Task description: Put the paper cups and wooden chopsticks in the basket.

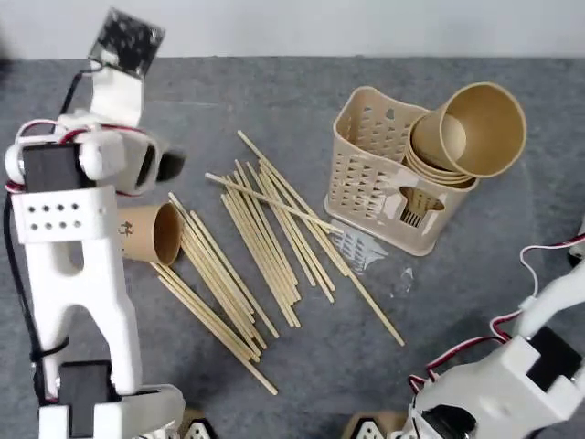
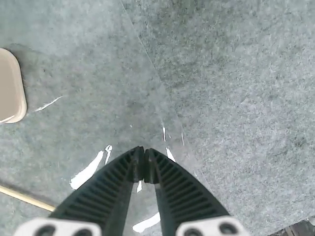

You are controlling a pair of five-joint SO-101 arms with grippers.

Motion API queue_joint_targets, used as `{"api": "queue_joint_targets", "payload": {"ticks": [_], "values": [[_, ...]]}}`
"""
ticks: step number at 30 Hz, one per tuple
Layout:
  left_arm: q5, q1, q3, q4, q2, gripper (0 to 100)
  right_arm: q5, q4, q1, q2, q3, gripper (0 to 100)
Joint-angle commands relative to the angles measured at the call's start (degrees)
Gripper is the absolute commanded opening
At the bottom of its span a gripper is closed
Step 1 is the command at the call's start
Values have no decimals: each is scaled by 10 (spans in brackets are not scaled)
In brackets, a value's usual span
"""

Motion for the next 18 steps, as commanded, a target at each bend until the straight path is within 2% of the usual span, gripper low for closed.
{"api": "queue_joint_targets", "payload": {"ticks": [1, 6, 10, 18], "values": [[-55, -27, 22, 17, 22, 268, 2, 22, -7, -40, -28, 9], [-105, -40, 59, 16, 82, 268, 3, 22, -4, -40, -27, 9], [-113, -40, 73, 14, 135, 268, 5, 22, -3, -40, -27, 9], [-112, -73, 76, -66, 202, 235, 5, 22, -3, -40, -27, 9]]}}
